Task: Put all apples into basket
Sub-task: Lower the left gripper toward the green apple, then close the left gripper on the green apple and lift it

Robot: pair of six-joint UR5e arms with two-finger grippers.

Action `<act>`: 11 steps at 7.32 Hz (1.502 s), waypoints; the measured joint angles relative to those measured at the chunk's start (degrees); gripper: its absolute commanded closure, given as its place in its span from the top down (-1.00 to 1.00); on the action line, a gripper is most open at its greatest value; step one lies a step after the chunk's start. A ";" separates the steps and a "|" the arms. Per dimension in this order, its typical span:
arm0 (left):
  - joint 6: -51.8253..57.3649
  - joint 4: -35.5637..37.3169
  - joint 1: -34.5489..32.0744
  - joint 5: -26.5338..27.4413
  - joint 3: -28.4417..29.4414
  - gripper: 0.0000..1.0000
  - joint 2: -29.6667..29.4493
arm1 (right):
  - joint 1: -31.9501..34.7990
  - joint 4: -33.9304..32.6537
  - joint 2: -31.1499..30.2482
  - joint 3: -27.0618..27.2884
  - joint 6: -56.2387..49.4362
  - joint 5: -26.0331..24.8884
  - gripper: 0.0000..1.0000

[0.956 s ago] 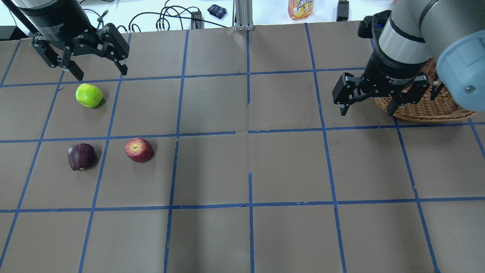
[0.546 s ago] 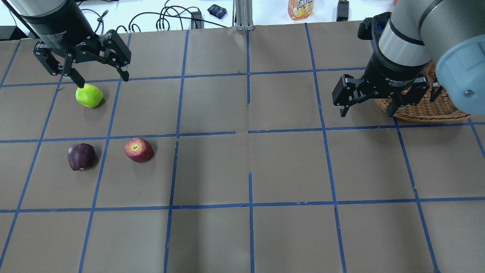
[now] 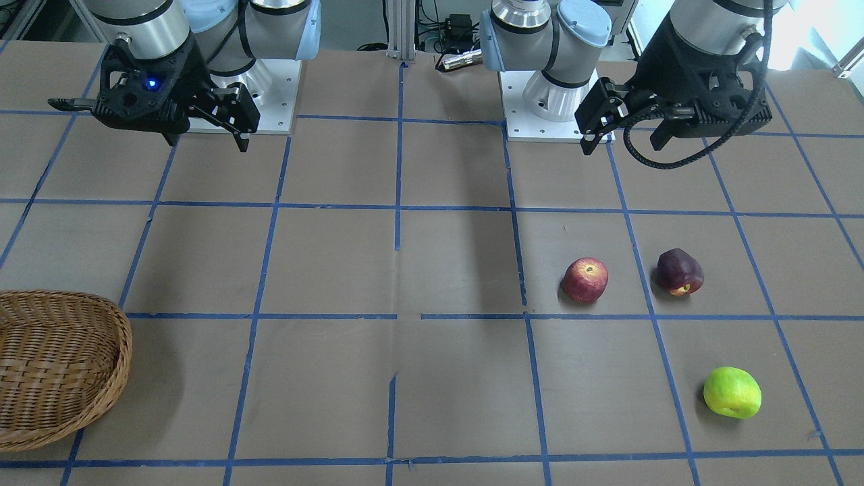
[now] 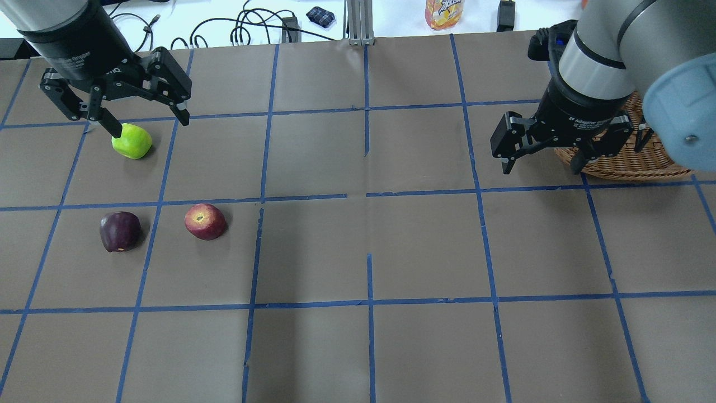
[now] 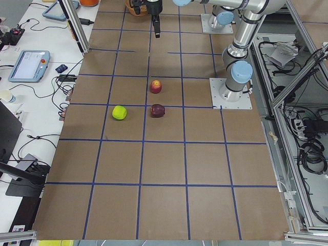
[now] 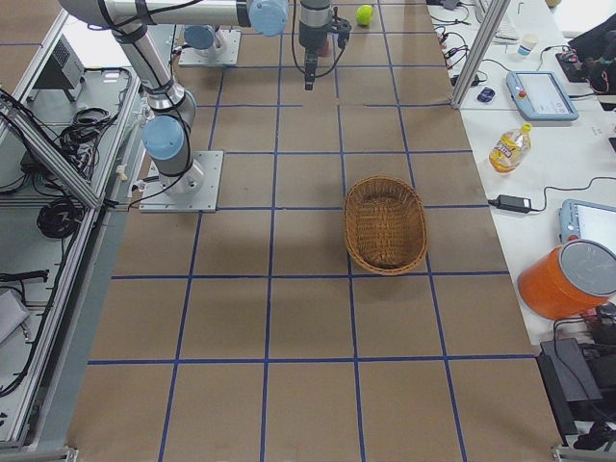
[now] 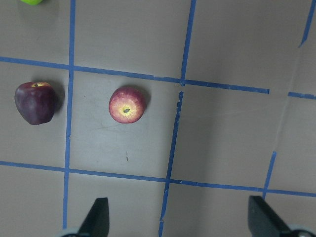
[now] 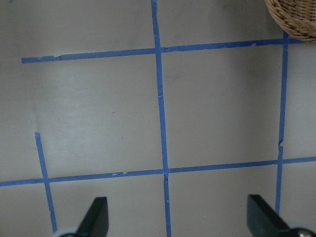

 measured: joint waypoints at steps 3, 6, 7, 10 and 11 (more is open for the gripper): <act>0.65 1.72 0.63 0.12 -1.32 1.00 -1.69 | -0.02 0.09 -0.05 0.08 0.03 0.00 1.00; 3.80 6.88 1.43 -0.47 -0.70 1.00 -5.34 | -0.03 0.10 -0.81 1.16 0.03 0.00 1.00; 4.42 7.79 2.65 -0.47 0.86 1.00 -6.90 | -0.06 -0.09 -1.03 1.62 0.03 0.00 1.00; 17.08 11.26 8.76 0.75 7.01 1.00 -15.61 | -0.08 -0.16 -1.25 2.04 0.11 0.00 1.00; 23.25 13.15 11.95 1.66 8.38 1.00 -18.99 | -0.09 -0.12 -1.30 2.08 0.10 -0.06 1.00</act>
